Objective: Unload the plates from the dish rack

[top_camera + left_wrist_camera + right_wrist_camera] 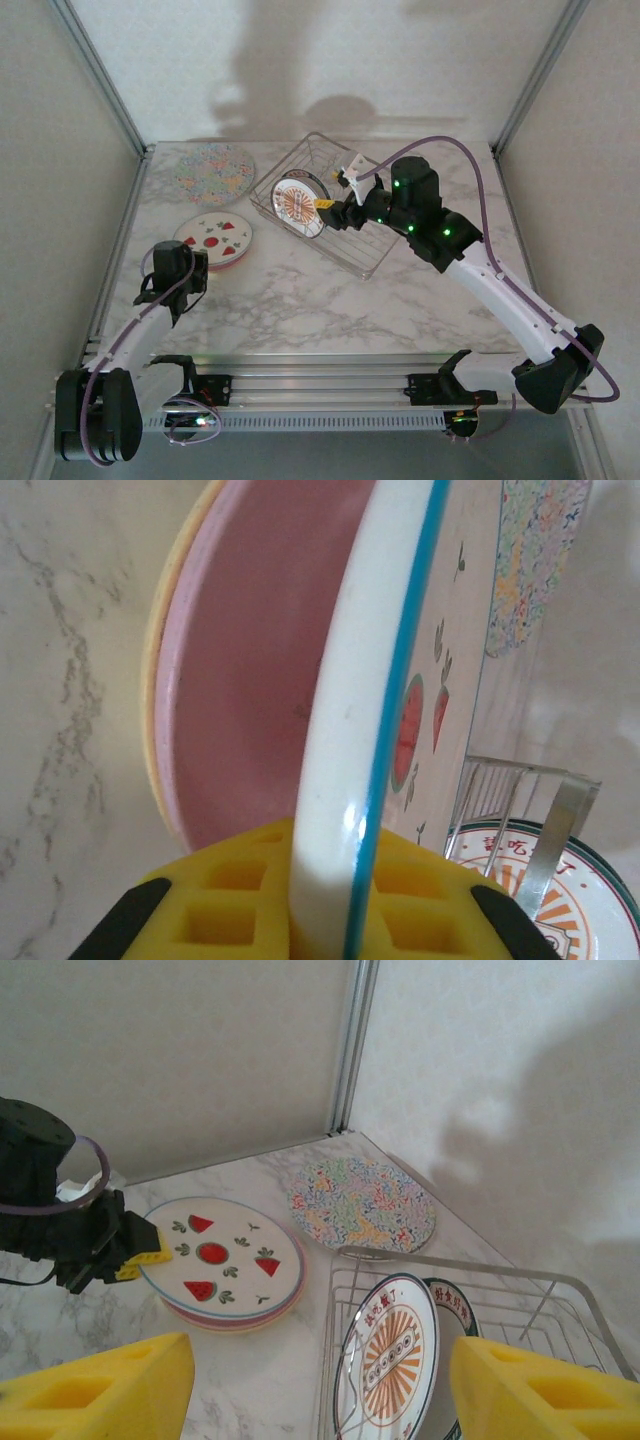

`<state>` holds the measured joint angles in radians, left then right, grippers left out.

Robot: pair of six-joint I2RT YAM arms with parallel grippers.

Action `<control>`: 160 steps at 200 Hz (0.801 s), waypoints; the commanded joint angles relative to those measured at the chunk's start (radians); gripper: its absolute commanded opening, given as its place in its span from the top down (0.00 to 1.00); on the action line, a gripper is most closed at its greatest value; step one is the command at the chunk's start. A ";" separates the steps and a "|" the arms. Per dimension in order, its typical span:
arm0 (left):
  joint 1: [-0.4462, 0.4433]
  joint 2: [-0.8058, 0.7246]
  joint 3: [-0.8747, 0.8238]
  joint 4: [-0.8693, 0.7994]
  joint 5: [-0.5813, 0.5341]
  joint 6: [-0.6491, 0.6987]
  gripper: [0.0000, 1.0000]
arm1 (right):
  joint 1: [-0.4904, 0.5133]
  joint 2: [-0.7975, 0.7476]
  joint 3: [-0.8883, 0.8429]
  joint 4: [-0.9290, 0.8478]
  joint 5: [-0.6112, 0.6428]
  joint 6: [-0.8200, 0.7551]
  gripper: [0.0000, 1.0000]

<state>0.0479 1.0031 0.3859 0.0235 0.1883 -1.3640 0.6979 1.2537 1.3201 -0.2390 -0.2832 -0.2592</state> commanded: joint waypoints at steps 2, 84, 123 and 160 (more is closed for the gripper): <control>0.007 -0.031 -0.007 0.199 0.006 -0.018 1.00 | 0.009 -0.012 0.002 0.002 0.016 -0.003 0.31; 0.009 0.042 -0.043 0.353 0.014 0.015 1.00 | 0.009 -0.002 0.012 -0.002 0.017 0.003 0.31; 0.009 0.085 -0.050 0.395 0.016 0.017 1.00 | 0.009 -0.006 0.010 -0.003 0.020 0.006 0.31; 0.009 0.113 -0.046 0.399 0.021 0.023 0.99 | 0.010 -0.002 0.016 -0.003 0.019 0.009 0.30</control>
<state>0.0479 1.1225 0.3279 0.2695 0.1902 -1.3609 0.6987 1.2537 1.3201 -0.2478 -0.2798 -0.2581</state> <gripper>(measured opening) 0.123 0.693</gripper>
